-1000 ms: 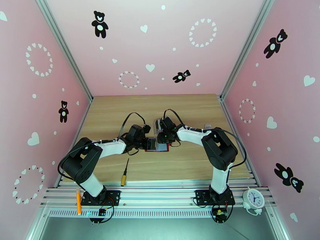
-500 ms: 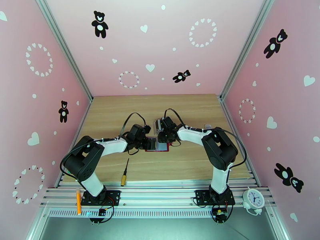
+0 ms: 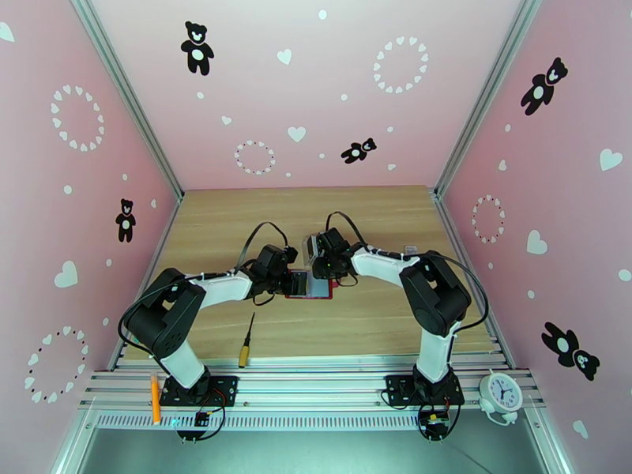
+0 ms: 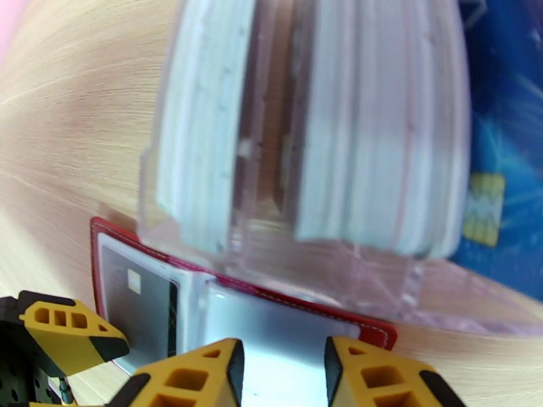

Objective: Put the credit cards into the card holder

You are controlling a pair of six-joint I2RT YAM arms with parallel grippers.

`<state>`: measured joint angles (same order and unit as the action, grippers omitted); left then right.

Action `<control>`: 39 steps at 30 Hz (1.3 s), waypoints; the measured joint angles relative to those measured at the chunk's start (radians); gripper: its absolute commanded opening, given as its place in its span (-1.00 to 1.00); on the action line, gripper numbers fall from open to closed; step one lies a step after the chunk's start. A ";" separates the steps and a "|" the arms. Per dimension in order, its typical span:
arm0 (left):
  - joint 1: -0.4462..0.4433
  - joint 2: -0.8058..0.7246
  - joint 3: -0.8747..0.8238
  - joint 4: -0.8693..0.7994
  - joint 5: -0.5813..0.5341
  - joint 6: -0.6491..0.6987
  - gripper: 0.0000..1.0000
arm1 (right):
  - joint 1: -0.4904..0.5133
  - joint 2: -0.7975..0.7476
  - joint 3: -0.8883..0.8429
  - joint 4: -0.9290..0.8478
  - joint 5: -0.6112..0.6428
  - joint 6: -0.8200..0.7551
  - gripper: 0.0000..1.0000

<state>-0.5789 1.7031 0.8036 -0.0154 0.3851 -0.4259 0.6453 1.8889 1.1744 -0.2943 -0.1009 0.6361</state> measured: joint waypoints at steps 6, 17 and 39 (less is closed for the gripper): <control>-0.001 0.005 0.006 0.000 0.000 0.000 0.10 | 0.015 0.010 0.000 -0.002 -0.002 0.000 -0.25; -0.008 0.015 0.036 -0.026 -0.028 0.004 0.13 | 0.029 0.010 0.000 -0.001 -0.019 0.018 -0.25; -0.012 -0.090 -0.027 -0.103 -0.217 0.015 0.15 | 0.033 0.014 -0.004 0.010 -0.028 0.036 -0.24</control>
<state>-0.5907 1.6131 0.7769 -0.1188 0.1677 -0.4110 0.6785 1.9026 1.1702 -0.2844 -0.1291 0.6724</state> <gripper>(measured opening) 0.573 0.377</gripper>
